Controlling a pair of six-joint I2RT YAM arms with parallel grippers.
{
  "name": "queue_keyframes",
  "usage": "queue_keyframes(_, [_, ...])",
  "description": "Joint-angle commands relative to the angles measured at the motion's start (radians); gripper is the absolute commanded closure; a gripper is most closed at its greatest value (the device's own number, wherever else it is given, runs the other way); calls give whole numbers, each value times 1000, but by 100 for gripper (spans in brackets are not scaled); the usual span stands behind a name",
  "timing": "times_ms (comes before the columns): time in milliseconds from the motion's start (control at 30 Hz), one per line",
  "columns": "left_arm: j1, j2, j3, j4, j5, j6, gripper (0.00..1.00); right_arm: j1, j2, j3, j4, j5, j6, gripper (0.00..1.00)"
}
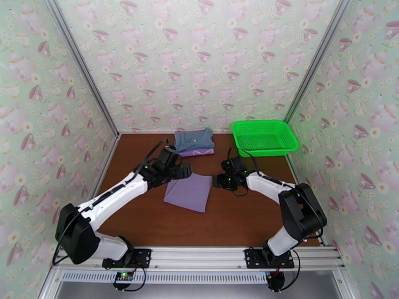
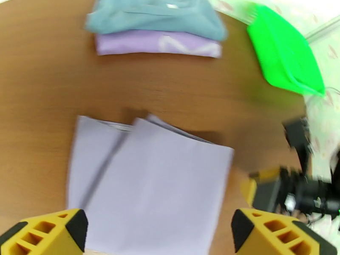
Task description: Fold and stack the mixed laundry pile
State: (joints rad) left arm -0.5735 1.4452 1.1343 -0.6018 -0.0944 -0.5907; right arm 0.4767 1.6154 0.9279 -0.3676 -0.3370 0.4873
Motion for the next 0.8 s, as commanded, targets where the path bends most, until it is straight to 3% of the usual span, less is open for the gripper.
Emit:
queue_keyframes(0, [29,71,-84,-34,45,31,1,52,1,-16,43,-9,67,37])
queue_keyframes(267, [57,235,-98,32,50,84,0,151,107,14,68,69,159,35])
queue_keyframes(467, [65,361,-103,134,145,113,2,202,203,19,149,71,227,36])
queue_keyframes(767, [45,455,-129,272,313,114,27,224,268,64,184,71,253,47])
